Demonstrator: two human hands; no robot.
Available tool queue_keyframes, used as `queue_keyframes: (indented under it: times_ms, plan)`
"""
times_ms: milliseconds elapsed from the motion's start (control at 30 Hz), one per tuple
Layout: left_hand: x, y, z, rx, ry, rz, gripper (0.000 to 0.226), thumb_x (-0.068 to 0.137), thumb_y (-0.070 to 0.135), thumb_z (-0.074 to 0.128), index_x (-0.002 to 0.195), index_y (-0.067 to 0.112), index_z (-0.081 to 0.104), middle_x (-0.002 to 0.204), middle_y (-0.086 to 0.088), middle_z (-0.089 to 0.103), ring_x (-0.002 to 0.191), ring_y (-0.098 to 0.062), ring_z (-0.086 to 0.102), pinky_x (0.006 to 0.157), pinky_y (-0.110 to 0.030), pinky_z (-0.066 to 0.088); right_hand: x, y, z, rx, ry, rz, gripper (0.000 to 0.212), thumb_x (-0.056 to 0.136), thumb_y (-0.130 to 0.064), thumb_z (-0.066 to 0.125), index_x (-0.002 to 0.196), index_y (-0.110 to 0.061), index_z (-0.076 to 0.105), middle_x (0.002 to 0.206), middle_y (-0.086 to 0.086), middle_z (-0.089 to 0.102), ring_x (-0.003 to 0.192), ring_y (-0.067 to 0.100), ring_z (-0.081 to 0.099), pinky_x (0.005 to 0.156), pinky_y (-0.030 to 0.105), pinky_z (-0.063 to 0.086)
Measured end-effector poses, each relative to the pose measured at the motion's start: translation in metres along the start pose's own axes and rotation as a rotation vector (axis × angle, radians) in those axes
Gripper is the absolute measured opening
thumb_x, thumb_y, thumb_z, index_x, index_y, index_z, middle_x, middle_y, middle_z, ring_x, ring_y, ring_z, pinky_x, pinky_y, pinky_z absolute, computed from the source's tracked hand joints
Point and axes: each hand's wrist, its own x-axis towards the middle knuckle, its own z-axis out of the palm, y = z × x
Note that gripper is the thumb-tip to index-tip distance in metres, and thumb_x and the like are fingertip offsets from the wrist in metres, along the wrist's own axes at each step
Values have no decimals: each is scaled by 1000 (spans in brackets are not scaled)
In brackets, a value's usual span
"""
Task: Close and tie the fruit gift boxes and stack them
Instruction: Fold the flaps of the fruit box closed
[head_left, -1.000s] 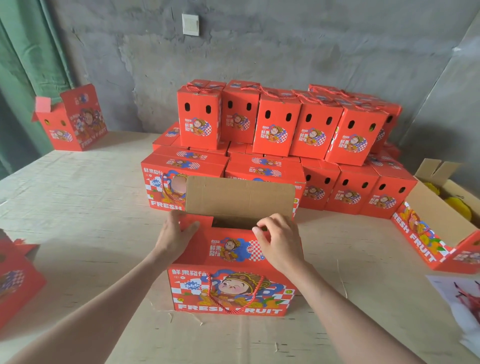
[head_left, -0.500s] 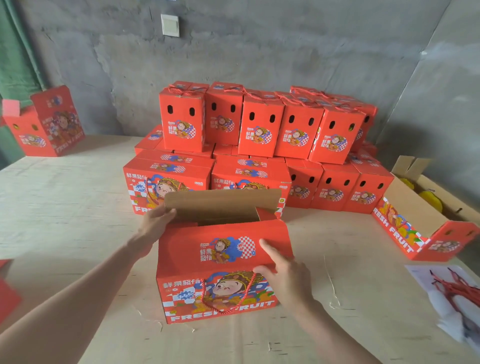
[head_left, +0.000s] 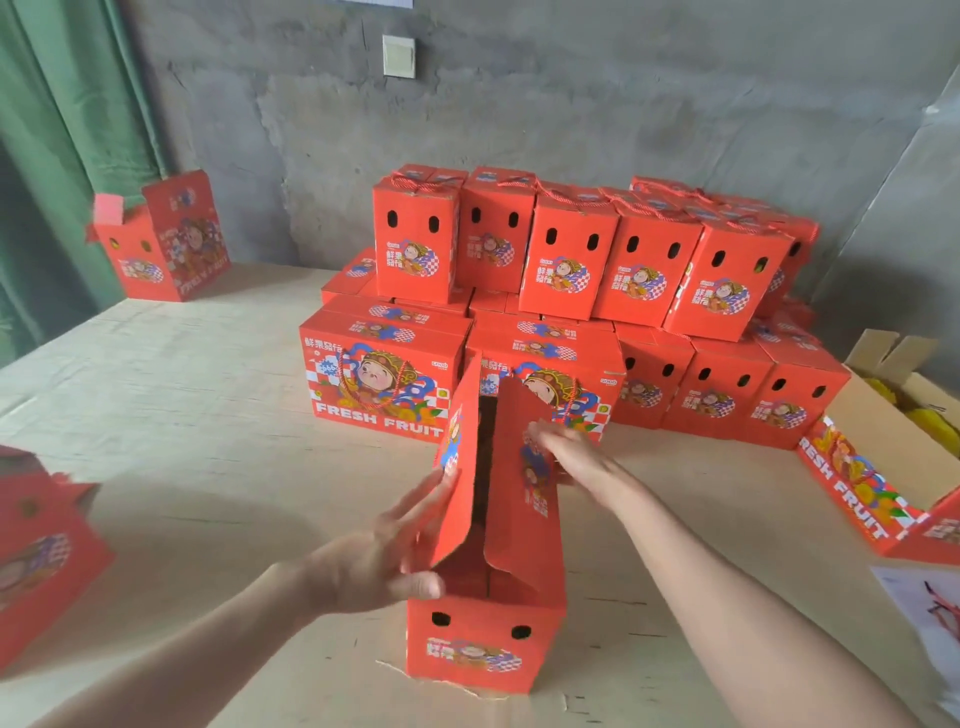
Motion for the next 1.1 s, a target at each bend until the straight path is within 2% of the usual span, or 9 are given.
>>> queue_keyframes:
  times_ms: [100,233,367,500,667,800,900,967,1100]
  plan:
    - [7,12,6,67,-9,-77,81,92,59,38,143,22,-14,153,1,4,117,-13,45,98,-23,40,15,-14,2,-88,-60,-8,59,94,-52,47,145,-22,39,137,-1,51,110,11,51,92,27,35]
    - [30,32,27,413,156,77,52,98,28,47,146,29,29,133,-12,42,110,-24,56,94,-33,49,27,-32,12,-233,-203,-66,58,95,-52,47,143,-22,42,151,-2,38,137,15,36,112,31,25]
    - [62,41,51,830,277,177,49,83,59,49,125,36,61,105,-2,65,82,-17,63,75,-27,53,21,-55,35,-366,-419,-92,58,94,-54,47,142,-24,43,151,-6,36,139,12,30,108,23,17]
    - [98,65,79,944,297,-54,53,75,65,49,108,31,71,106,2,67,99,-20,56,78,-33,55,6,-77,46,-700,-543,-275,45,96,-48,48,137,-28,51,146,-6,45,132,10,42,108,24,28]
    - [102,75,77,631,562,-24,39,78,43,62,108,18,68,106,-2,65,96,-23,63,90,-35,43,-17,-63,4,-871,-193,-422,37,94,-42,53,96,-10,71,98,4,68,89,18,61,83,35,48]
    - [74,52,39,605,718,-132,37,79,32,57,111,13,58,108,-11,62,103,-28,48,94,-42,33,-36,-28,-36,-681,70,-519,45,97,-36,52,66,-4,59,59,0,46,55,12,42,59,34,31]
    - [65,43,1,541,593,-230,26,86,32,54,86,9,65,79,-5,66,74,-28,61,69,-41,51,-48,-16,-31,-700,192,-608,52,99,-40,44,53,-16,37,50,-4,35,46,11,34,52,34,27]
    - [68,43,-10,496,547,-228,27,94,26,50,73,10,58,60,-3,59,54,-27,56,46,-30,43,-52,-13,-22,-790,242,-596,51,100,-44,37,54,-22,33,49,-7,36,45,9,36,51,32,27]
    - [86,36,-23,461,226,-394,31,101,32,39,73,21,44,63,2,49,58,-21,48,49,-27,32,-44,-9,-16,-913,242,-523,56,100,-50,30,52,-21,36,49,-5,40,47,15,42,46,29,27]
